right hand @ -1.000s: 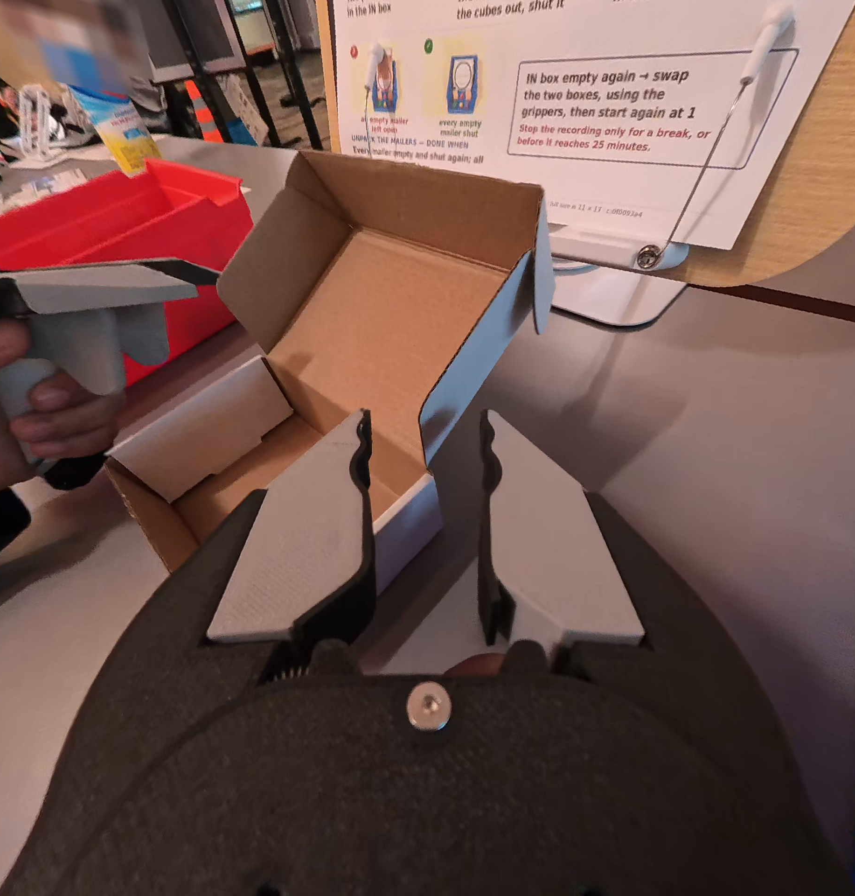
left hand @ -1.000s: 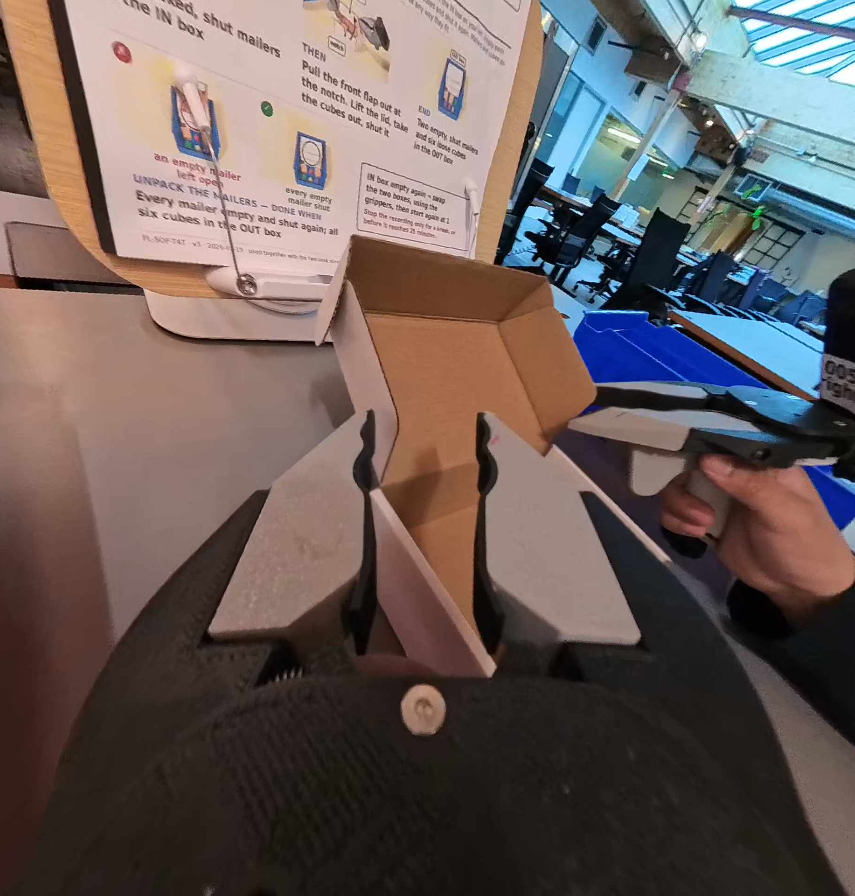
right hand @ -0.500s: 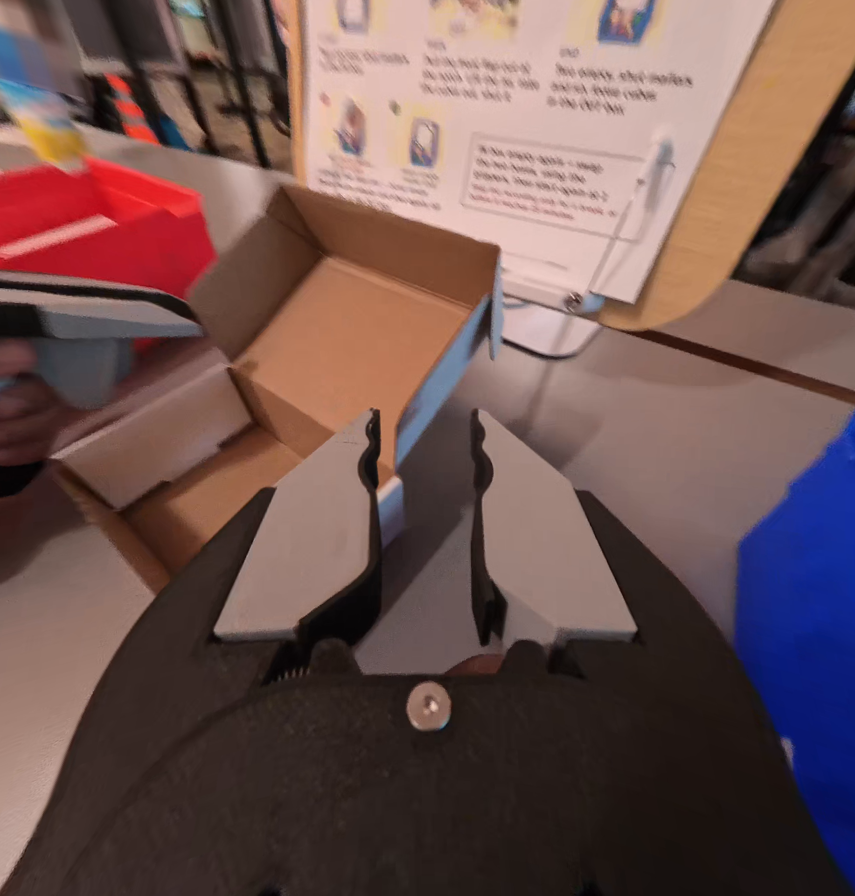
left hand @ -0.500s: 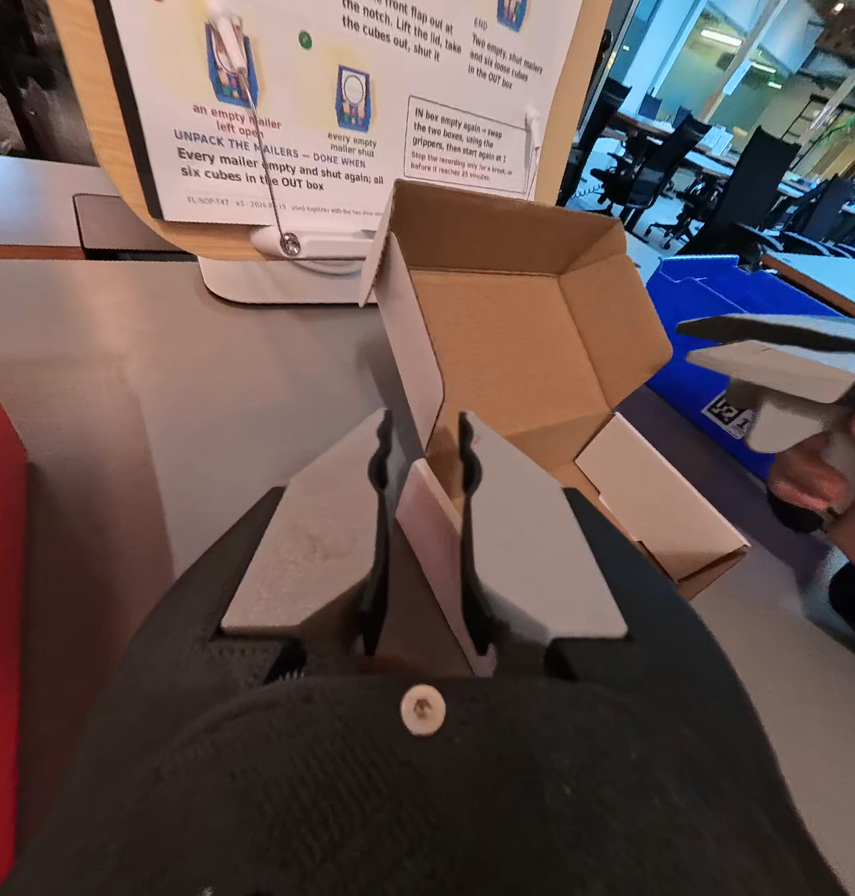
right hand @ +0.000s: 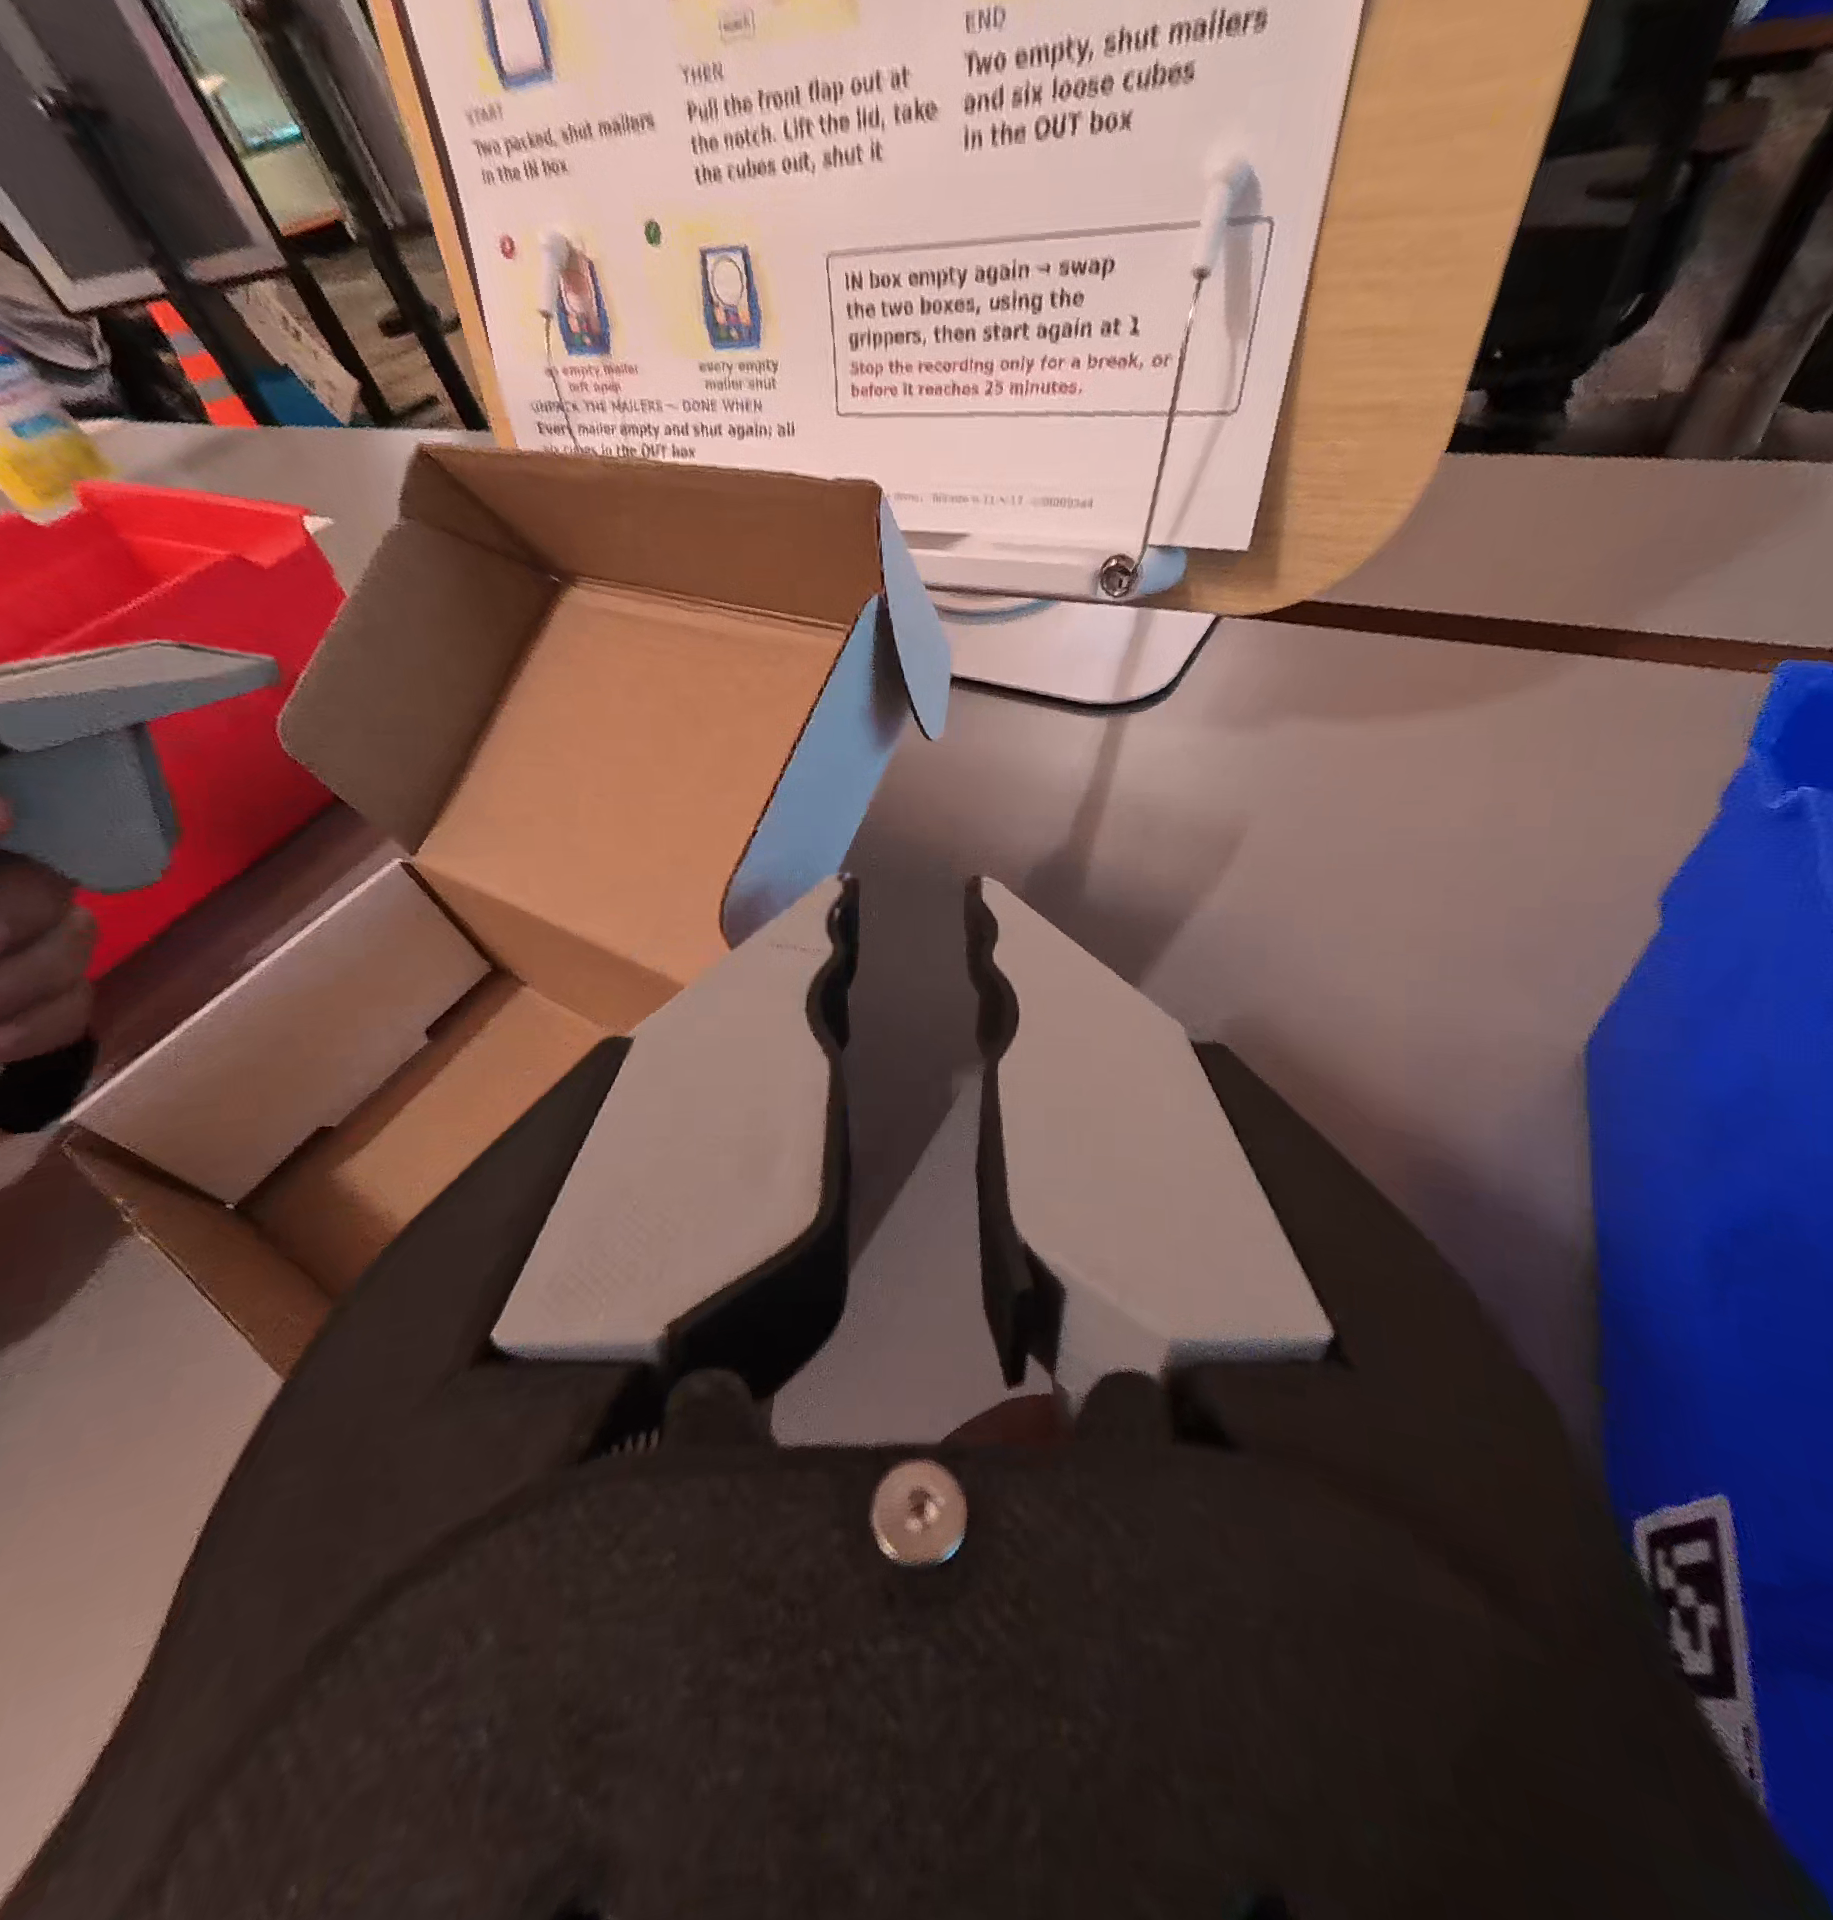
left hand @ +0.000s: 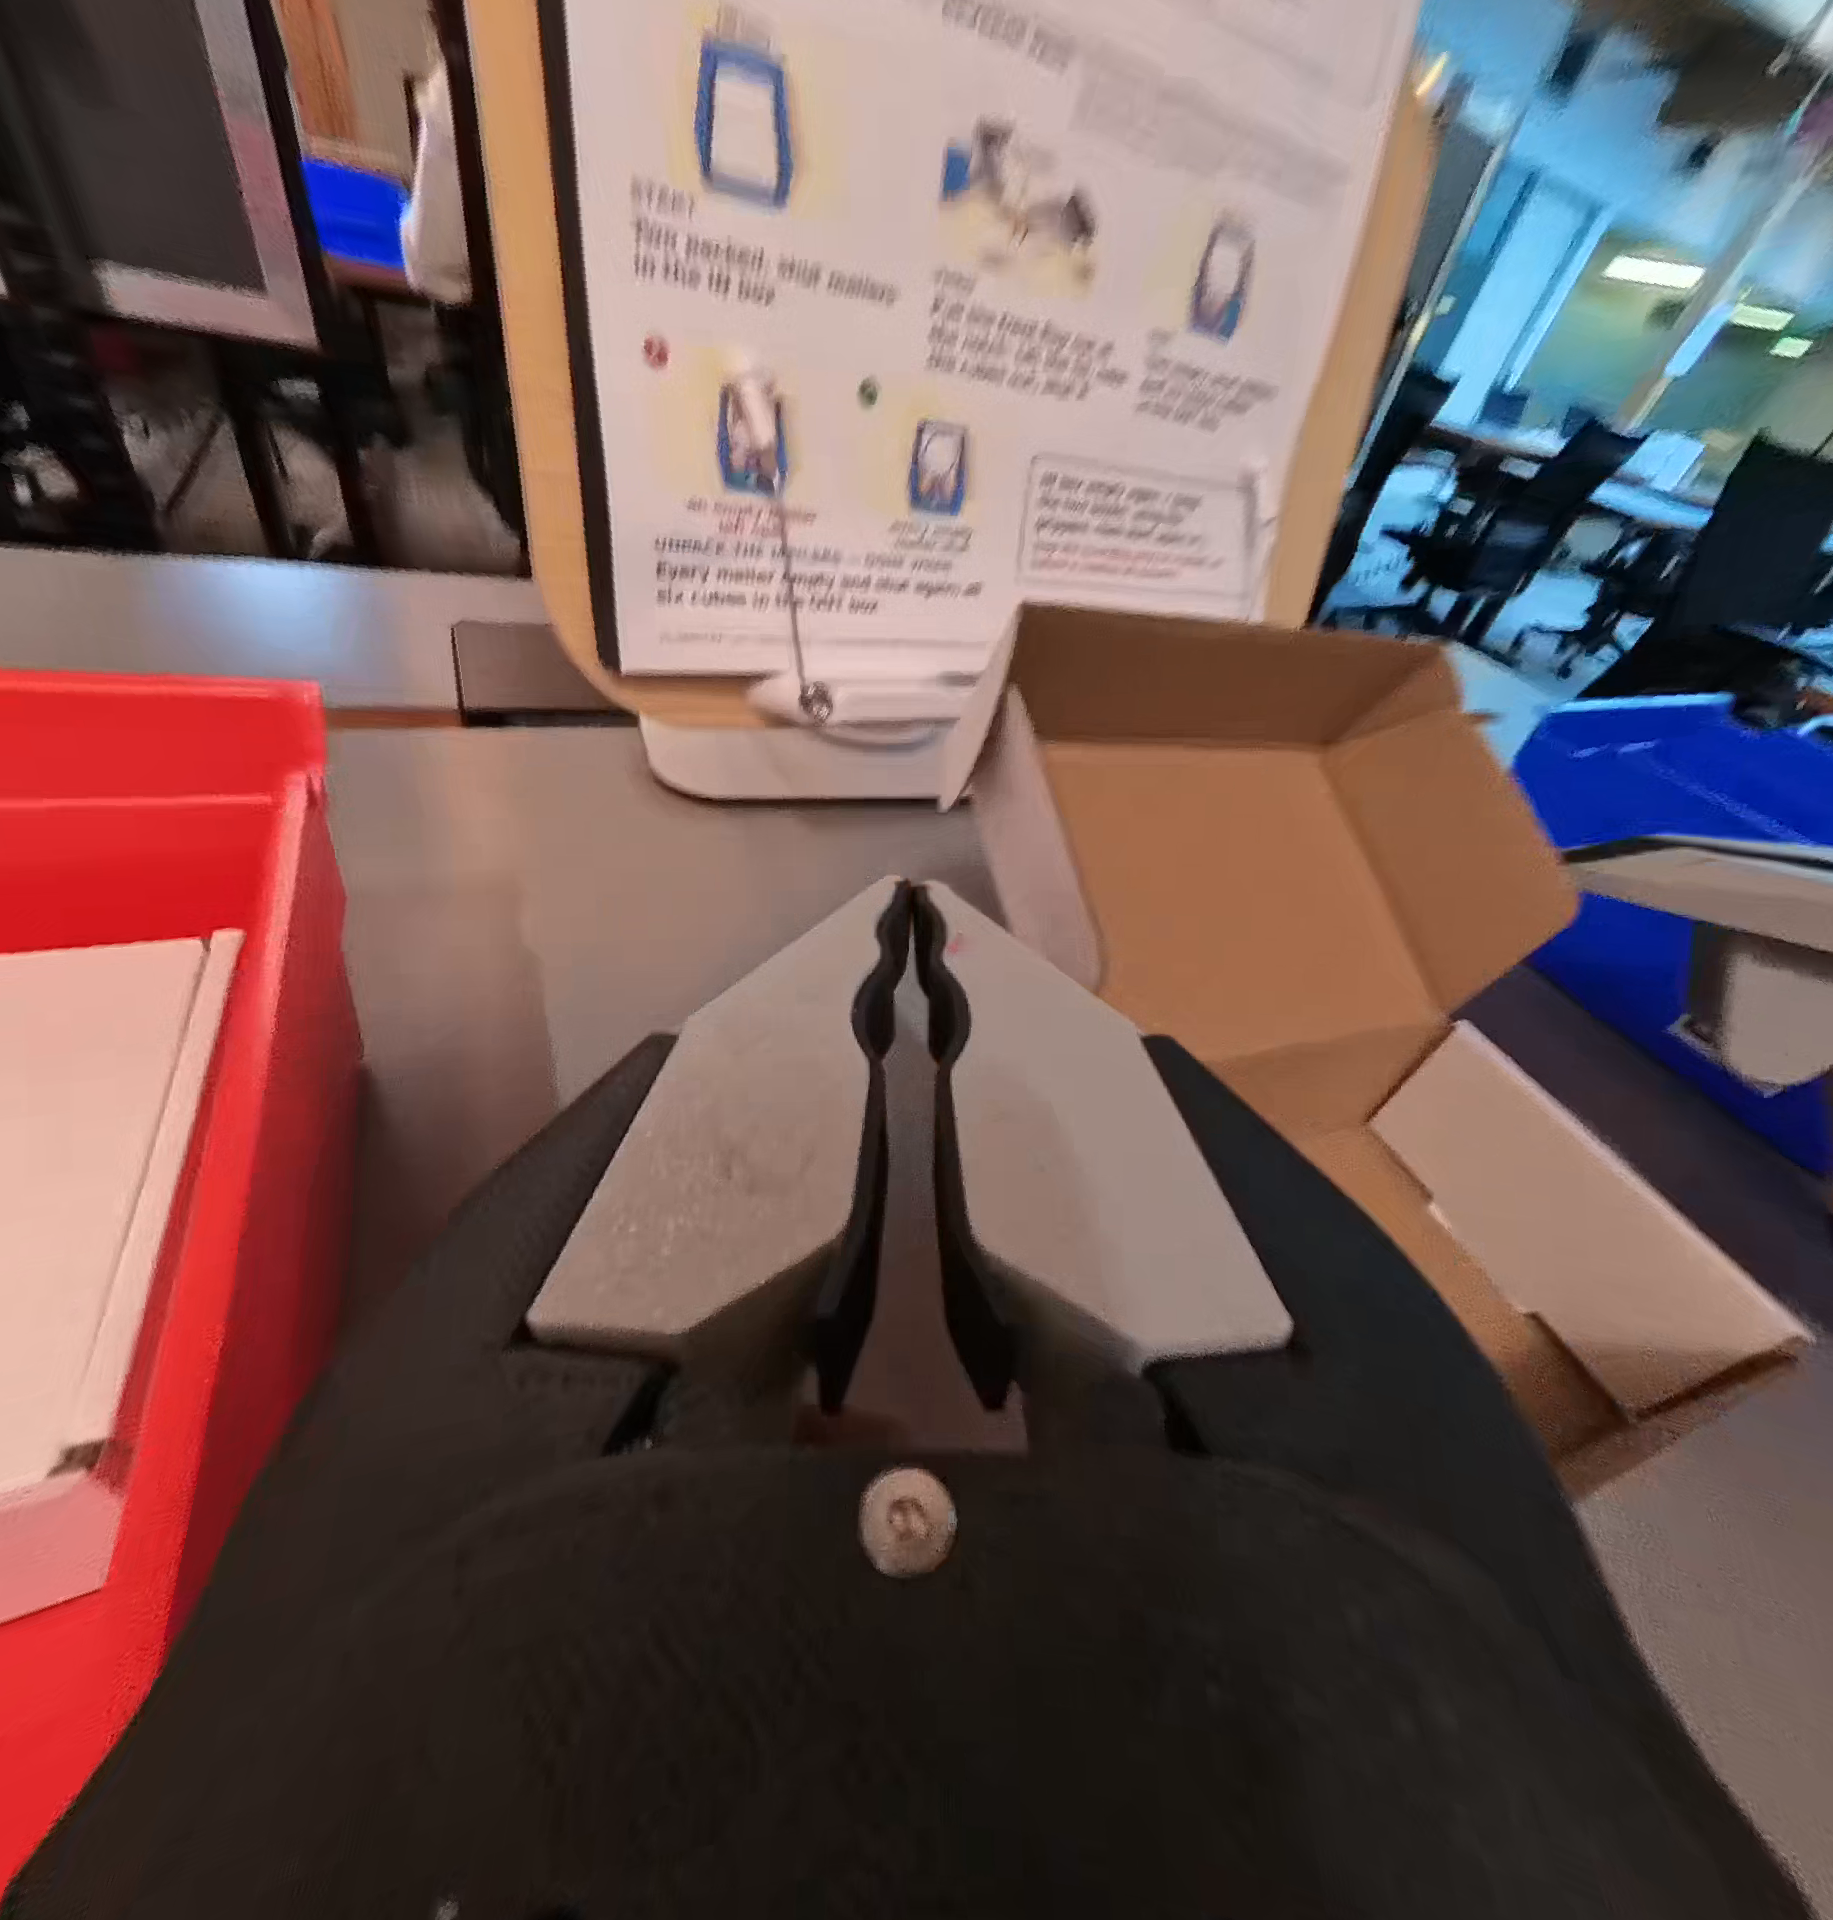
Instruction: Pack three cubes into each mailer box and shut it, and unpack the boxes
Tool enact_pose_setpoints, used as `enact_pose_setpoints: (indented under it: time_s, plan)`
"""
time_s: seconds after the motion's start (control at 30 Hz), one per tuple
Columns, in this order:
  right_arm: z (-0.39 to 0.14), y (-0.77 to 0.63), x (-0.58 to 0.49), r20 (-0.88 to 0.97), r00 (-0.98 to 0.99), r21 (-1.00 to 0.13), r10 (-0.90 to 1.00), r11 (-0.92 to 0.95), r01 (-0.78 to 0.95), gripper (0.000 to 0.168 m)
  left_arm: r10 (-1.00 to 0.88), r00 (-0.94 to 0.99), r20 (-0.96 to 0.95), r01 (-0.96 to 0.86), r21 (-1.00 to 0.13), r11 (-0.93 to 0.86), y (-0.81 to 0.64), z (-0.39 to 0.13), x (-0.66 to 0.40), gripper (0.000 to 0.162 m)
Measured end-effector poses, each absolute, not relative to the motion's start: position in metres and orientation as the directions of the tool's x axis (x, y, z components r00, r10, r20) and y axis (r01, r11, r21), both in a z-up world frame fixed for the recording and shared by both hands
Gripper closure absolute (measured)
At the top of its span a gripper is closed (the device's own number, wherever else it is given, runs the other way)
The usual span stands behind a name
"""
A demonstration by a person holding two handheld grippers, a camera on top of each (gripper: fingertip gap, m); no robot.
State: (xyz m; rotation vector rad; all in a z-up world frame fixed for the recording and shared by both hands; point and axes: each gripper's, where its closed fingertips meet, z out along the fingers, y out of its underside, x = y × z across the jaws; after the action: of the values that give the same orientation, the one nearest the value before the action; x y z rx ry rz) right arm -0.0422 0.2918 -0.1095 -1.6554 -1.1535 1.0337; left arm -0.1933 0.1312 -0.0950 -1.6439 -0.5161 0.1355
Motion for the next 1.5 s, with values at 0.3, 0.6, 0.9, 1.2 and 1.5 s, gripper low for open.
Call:
enact_pose_setpoints:
  time_s: [0.3,0.6,0.9,1.2,1.5]
  plan:
    - [-0.126,0.288,-0.06,-0.328,0.17,-0.89,0.929,-0.365,0.274,0.143,0.188,0.815,0.549,0.575,-0.806,-0.137,0.175,-0.126,-0.182,0.149]
    - [-0.122,0.272,-0.064,-0.34,0.054,-0.899,0.939,-0.342,0.273,0.168,0.104,0.84,0.532,0.542,-0.831,-0.128,0.175,-0.116,-0.17,0.162]
    - [-0.117,0.26,-0.058,-0.218,-0.048,-0.94,0.975,-0.196,0.279,0.168,0.074,0.939,0.335,0.342,-0.927,-0.154,0.164,-0.115,-0.16,0.162]
    - [-0.118,0.251,-0.046,0.138,-0.032,-0.944,0.99,0.142,0.298,0.168,0.142,0.974,-0.174,-0.129,-0.952,-0.278,0.149,-0.118,-0.143,0.162]
    - [-0.11,0.252,-0.04,-0.105,-0.062,-0.969,0.993,-0.088,0.231,0.168,0.103,0.99,0.091,0.104,-0.987,-0.122,0.142,-0.1,-0.136,0.162]
